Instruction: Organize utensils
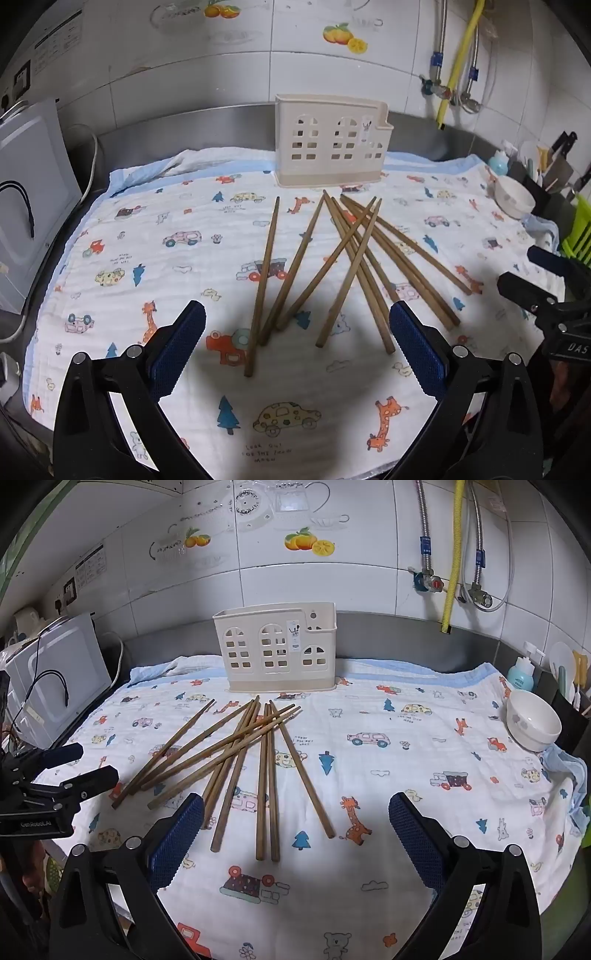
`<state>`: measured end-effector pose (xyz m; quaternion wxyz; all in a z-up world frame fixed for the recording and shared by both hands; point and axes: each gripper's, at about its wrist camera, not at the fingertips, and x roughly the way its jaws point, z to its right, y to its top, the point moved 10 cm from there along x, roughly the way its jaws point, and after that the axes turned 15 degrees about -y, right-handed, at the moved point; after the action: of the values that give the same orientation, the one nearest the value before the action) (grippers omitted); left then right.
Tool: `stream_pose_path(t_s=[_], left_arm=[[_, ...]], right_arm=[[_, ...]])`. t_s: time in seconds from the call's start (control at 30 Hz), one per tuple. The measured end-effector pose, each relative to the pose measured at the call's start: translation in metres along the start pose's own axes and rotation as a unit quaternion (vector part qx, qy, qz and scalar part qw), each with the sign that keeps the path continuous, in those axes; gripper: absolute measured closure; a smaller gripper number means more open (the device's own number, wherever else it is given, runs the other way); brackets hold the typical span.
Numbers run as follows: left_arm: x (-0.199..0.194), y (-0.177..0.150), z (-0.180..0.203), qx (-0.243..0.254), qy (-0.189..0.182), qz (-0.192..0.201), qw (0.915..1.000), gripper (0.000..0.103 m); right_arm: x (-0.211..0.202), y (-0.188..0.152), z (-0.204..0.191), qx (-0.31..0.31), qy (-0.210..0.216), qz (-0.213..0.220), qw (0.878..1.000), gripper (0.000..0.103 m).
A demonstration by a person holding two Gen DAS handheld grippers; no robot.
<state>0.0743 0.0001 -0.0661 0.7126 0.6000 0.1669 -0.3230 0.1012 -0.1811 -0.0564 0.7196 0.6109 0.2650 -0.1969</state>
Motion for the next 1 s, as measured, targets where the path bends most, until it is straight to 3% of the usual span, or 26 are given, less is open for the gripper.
stream_pose_path(t_s=[0.13, 0.2, 0.4, 1.0], left_arm=[[-0.007, -0.002, -0.001, -0.008, -0.008, 0.011, 0.9999, 0.005], [0.004, -0.007, -0.004, -0.006, -0.002, -0.015, 0.9999, 0.005], [0.002, -0.005, -0.005, -0.008, -0.006, -0.014, 0.9999, 0.005], [-0.005, 0.001, -0.008, -0.007, -0.004, 0.015, 0.9999, 0.005]], right_arm=[[-0.002, 0.000, -0.001, 0.000, 0.003, 0.000, 1.000, 0.006], [-0.003, 0.000, -0.001, -0.002, 0.003, 0.000, 1.000, 0.006], [0.000, -0.002, 0.002, 0.003, 0.002, 0.000, 1.000, 0.006], [0.001, -0.001, 0.002, 0.001, 0.002, -0.002, 1.000, 0.006]])
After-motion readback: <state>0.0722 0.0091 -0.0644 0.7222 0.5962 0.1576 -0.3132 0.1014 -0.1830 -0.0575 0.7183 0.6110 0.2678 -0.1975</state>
